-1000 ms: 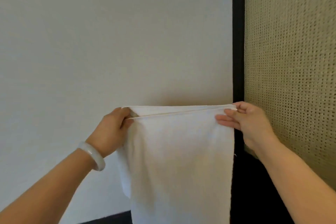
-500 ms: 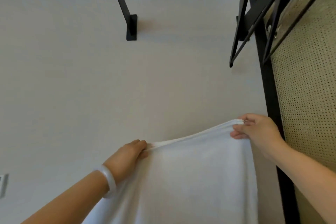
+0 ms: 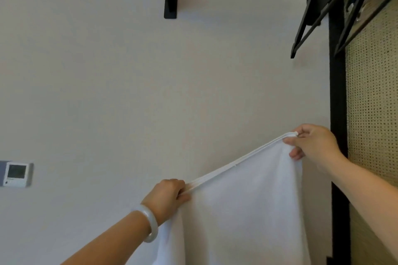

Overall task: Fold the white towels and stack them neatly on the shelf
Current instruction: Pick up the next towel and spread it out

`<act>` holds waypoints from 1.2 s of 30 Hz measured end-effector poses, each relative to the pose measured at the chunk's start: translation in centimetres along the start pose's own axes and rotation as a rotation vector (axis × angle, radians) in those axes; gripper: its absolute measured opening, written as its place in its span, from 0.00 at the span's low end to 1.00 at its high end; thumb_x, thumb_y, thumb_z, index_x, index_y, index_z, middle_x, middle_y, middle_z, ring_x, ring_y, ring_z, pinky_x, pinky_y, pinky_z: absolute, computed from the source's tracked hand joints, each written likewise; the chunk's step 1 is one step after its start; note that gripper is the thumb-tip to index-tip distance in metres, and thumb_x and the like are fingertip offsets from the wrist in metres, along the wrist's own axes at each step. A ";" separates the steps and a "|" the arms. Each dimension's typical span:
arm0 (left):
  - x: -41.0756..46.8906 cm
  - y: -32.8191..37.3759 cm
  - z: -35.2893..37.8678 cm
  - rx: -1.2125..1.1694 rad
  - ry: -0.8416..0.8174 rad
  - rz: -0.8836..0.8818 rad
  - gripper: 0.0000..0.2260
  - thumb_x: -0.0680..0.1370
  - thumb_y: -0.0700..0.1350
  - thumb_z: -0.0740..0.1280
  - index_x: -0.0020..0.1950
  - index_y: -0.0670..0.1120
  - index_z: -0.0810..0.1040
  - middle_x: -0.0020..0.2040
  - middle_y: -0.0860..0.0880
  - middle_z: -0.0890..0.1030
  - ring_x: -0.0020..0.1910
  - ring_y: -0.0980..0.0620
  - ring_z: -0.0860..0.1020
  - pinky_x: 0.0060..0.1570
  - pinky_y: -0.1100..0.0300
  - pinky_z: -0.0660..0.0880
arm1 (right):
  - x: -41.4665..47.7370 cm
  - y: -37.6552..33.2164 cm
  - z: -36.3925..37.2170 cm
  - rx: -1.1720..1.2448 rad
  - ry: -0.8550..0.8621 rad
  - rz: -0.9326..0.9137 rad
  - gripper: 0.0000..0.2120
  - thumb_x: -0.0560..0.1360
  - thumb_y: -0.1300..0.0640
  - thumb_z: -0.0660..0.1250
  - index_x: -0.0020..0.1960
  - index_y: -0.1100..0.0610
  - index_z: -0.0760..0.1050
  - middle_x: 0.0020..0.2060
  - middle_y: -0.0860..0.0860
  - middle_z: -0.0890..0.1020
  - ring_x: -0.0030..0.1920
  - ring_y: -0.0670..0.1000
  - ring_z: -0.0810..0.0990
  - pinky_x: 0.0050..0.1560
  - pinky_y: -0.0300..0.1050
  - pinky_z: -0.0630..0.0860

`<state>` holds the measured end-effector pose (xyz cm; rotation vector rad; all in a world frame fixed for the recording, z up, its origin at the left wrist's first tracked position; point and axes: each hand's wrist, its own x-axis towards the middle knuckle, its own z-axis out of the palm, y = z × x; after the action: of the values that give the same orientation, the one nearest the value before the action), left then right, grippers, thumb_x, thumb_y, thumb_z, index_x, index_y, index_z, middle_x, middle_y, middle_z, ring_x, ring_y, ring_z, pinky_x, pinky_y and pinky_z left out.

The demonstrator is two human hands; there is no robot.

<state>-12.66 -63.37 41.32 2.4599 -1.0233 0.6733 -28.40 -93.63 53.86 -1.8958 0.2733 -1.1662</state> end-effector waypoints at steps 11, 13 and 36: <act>-1.9 -0.1 6.5 -0.433 0.089 -0.398 0.19 0.74 0.51 0.73 0.29 0.48 0.67 0.29 0.53 0.70 0.31 0.54 0.68 0.32 0.61 0.64 | 1.3 1.4 0.1 0.237 -0.112 -0.059 0.08 0.74 0.75 0.67 0.43 0.64 0.74 0.39 0.65 0.81 0.33 0.55 0.85 0.38 0.43 0.83; -0.5 -1.4 4.4 -0.559 0.213 -0.472 0.19 0.72 0.47 0.75 0.29 0.46 0.68 0.27 0.52 0.70 0.29 0.53 0.67 0.29 0.61 0.63 | 1.7 2.6 -0.5 0.207 -0.099 -0.025 0.07 0.73 0.73 0.68 0.46 0.63 0.78 0.41 0.64 0.83 0.37 0.56 0.86 0.42 0.44 0.84; 11.8 3.7 -23.6 0.155 0.393 0.113 0.21 0.75 0.44 0.72 0.34 0.49 0.60 0.33 0.51 0.67 0.36 0.48 0.65 0.33 0.57 0.61 | 8.7 -6.2 -3.9 0.565 0.116 -0.162 0.07 0.74 0.76 0.65 0.43 0.66 0.73 0.39 0.63 0.81 0.32 0.50 0.85 0.44 0.43 0.83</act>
<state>-14.67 -59.99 67.69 2.2724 -0.9862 1.2562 -28.41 -97.11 64.69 -1.3737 -0.1426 -1.2984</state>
